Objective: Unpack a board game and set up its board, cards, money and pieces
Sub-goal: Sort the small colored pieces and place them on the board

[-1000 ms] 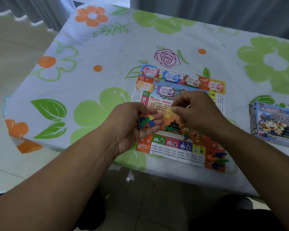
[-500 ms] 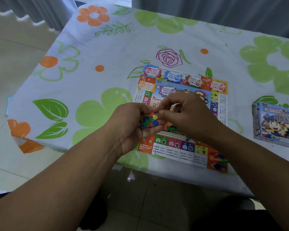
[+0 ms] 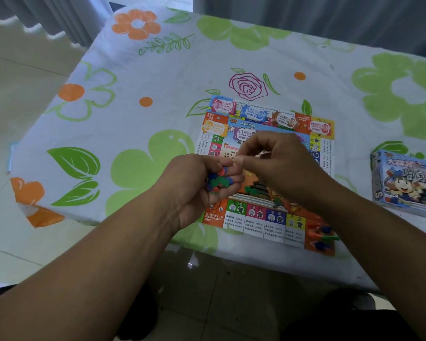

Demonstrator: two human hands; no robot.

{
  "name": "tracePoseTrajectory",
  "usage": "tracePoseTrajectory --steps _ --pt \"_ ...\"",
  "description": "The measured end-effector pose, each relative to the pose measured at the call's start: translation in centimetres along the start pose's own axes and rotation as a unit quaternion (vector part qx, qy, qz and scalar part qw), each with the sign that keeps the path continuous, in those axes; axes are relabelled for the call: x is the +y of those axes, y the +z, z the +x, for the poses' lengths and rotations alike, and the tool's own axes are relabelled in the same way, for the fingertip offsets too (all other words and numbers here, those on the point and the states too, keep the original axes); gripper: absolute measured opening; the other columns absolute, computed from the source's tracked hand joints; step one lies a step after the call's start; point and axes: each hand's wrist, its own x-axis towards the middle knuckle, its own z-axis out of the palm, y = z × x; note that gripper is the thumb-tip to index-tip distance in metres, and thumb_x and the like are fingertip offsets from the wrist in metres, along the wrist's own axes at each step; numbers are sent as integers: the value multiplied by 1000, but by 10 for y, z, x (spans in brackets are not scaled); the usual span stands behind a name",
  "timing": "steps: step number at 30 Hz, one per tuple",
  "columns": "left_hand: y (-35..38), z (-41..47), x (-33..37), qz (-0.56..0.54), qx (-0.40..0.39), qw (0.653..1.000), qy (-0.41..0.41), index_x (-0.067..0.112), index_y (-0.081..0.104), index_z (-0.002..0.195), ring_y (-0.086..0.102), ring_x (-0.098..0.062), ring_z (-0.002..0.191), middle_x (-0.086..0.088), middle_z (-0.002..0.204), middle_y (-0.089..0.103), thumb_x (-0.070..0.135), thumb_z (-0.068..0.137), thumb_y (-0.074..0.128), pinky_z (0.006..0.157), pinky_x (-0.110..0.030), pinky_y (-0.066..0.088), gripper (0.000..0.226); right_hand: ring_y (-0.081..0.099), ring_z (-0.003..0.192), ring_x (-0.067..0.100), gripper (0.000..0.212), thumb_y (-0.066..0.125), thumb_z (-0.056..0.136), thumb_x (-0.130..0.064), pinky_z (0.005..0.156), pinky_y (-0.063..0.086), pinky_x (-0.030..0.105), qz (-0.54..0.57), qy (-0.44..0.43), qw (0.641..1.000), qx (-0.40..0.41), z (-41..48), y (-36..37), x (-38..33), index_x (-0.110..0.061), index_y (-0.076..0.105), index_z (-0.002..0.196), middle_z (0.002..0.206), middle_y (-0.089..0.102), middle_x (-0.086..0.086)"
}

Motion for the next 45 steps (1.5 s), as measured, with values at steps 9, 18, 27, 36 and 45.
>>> tracePoseTrajectory --steps 9,18,27,36,45 --pt "-3 -1 1 13 43 999 22 -5 62 113 74 -29 86 -24 107 72 -5 94 48 72 -36 62 23 60 68 11 10 71 91 -14 65 50 31 -122 104 987 21 12 -3 40 -17 71 81 74 64 -2" --pt "-7 0 1 17 67 995 67 -6 67 100 75 -24 77 -17 84 75 0 92 61 67 -33 63 11 62 85 9 13 66 91 -8 69 47 22 -144 73 986 43 13 -5 35 -20 70 91 86 64 -9" --pt "-7 0 0 30 56 996 69 -7 66 100 74 -26 76 -21 89 74 1 89 66 61 -31 62 13 68 69 7 9 70 92 -20 66 58 31 5 -27 999 -47 5 14 0 -16 76 98 81 72 2" --pt "-12 -1 1 -17 41 998 41 -4 66 104 73 -25 80 -19 90 73 9 96 59 67 -34 63 17 54 51 0 4 72 88 -9 50 45 18 48 21 999 -4 12 20 3 -9 69 86 69 65 0" --pt "-16 -5 7 -39 50 998 12 -1 65 95 73 -27 77 -18 86 74 21 103 48 66 -35 62 29 53 50 -4 9 67 92 -10 56 42 21 -74 83 994 -17 26 30 24 -11 72 85 63 61 -6"
